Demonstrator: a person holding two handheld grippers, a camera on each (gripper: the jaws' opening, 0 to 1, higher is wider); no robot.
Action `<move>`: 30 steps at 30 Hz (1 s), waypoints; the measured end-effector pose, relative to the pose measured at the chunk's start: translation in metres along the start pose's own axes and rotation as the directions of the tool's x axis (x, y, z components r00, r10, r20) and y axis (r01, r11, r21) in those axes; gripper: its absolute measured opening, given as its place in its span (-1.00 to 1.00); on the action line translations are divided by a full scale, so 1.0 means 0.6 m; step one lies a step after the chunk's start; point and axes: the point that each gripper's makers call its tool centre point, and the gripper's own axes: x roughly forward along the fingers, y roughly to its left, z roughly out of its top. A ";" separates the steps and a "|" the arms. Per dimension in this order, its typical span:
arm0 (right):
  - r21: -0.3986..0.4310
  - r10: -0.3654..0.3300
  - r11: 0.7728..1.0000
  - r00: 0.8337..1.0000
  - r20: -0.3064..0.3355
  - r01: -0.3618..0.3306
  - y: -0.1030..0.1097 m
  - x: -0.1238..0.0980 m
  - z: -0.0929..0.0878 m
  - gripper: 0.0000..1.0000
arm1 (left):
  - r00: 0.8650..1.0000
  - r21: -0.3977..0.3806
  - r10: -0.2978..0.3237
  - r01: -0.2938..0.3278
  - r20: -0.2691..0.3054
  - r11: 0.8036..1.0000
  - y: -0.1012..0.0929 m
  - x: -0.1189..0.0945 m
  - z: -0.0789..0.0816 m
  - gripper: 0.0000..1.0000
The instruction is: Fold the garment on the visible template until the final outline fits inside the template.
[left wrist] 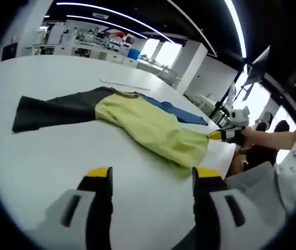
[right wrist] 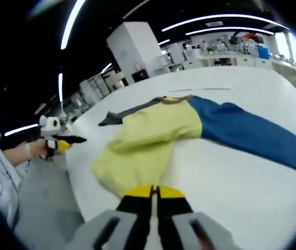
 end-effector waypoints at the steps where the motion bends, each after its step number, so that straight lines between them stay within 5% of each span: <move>1: 0.001 -0.001 1.000 1.000 0.001 0.001 0.002 -0.003 -0.002 -1.00 | 1.000 -0.013 0.000 0.000 0.000 1.000 -0.004 0.007 -0.001 0.06; 8: 0.020 0.000 1.000 1.000 0.010 0.000 0.009 -0.016 -0.012 -1.00 | 1.000 -0.176 0.009 -0.007 0.010 0.984 -0.010 0.079 -0.003 -0.29; 10: 0.018 -0.004 1.000 1.000 0.009 0.004 0.012 -0.020 -0.016 -1.00 | 1.000 -0.270 -0.007 0.004 -0.012 0.963 -0.009 0.096 -0.009 -0.31; 16: 0.032 -0.010 0.999 1.000 0.019 0.010 0.011 -0.023 -0.019 -1.00 | 0.999 -0.331 -0.027 0.020 -0.018 0.943 -0.014 0.129 -0.014 -0.45; 19: 0.039 -0.012 0.999 1.000 0.024 0.011 0.011 -0.023 -0.020 -1.00 | 1.000 -0.351 -0.013 0.005 -0.018 0.936 -0.011 0.137 -0.013 -0.78; 20: 0.045 -0.010 0.999 1.000 0.026 0.009 0.003 -0.021 -0.021 -1.00 | 1.000 -0.360 -0.005 0.003 -0.007 0.933 -0.008 0.139 -0.009 -0.99; 23: 0.048 -0.009 0.999 0.999 0.031 0.008 0.006 -0.021 -0.021 -1.00 | 1.000 -0.404 -0.010 0.017 0.021 0.915 -0.014 0.147 0.006 -1.00; 30: 0.058 -0.003 0.998 0.999 0.042 0.001 0.011 -0.022 -0.019 -1.00 | 0.993 -0.344 -0.086 0.107 0.077 0.933 -0.069 0.153 0.074 -1.00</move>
